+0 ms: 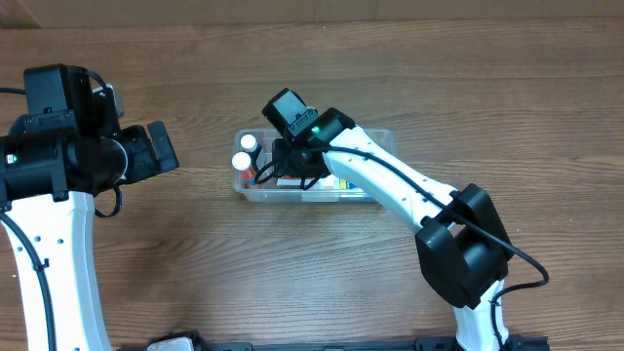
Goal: Pack container
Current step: 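Place the red box in the container's middle, release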
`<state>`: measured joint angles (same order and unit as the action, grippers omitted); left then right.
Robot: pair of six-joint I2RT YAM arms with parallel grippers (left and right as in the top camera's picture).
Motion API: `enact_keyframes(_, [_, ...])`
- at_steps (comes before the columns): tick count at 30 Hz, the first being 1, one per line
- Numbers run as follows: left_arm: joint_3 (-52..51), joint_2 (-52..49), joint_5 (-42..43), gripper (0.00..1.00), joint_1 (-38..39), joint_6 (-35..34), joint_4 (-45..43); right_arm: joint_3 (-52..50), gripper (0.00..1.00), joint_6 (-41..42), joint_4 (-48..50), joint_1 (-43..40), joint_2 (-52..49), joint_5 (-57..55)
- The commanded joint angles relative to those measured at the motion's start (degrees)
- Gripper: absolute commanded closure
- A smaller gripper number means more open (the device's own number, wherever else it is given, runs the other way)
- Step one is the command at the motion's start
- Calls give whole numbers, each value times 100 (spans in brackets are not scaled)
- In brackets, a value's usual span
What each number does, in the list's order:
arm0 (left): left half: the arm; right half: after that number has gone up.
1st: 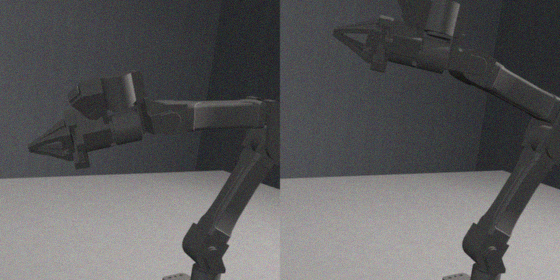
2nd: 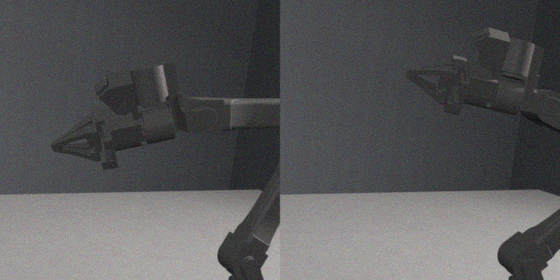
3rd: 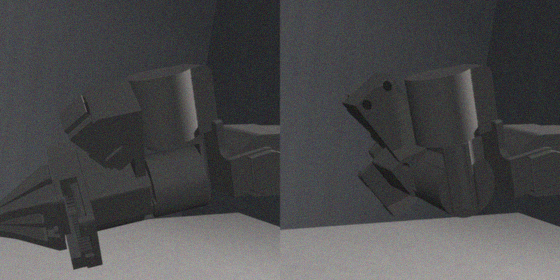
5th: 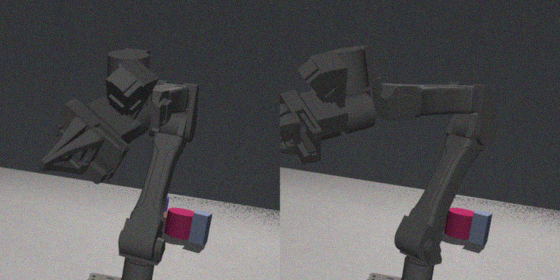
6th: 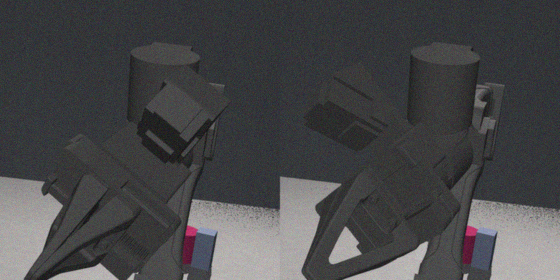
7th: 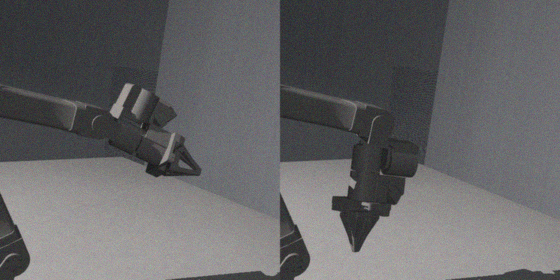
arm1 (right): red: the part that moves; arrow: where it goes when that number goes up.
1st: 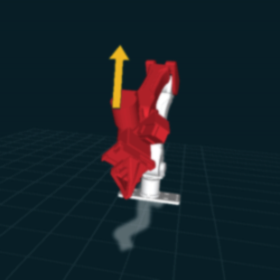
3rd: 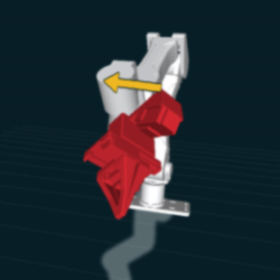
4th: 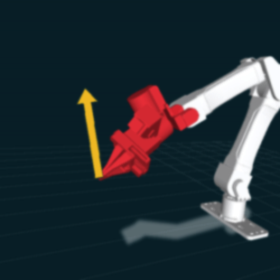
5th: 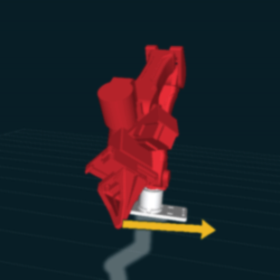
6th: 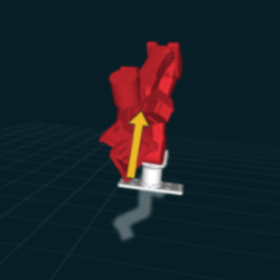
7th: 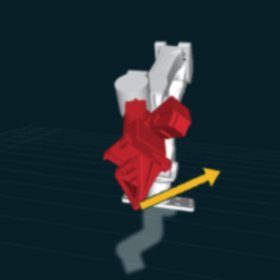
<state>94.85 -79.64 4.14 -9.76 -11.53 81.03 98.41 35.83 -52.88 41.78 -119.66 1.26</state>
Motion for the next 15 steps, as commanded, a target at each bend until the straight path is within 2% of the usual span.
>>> enact_keyframes(1, [7,24,39,0,4,107,-2,92,43,26,125,59,-28,61])
enact_keyframes(5, [7,24,39,0,4,109,-4,92,42,22,293,66,-28,356])
enact_keyframes(10, [7,24,39,0,2,120,-2,92,24,22,308,66,-28,404])
enact_keyframes(15, [7,24,39,0,4,127,-2,92,25,22,286,66,-28,402])
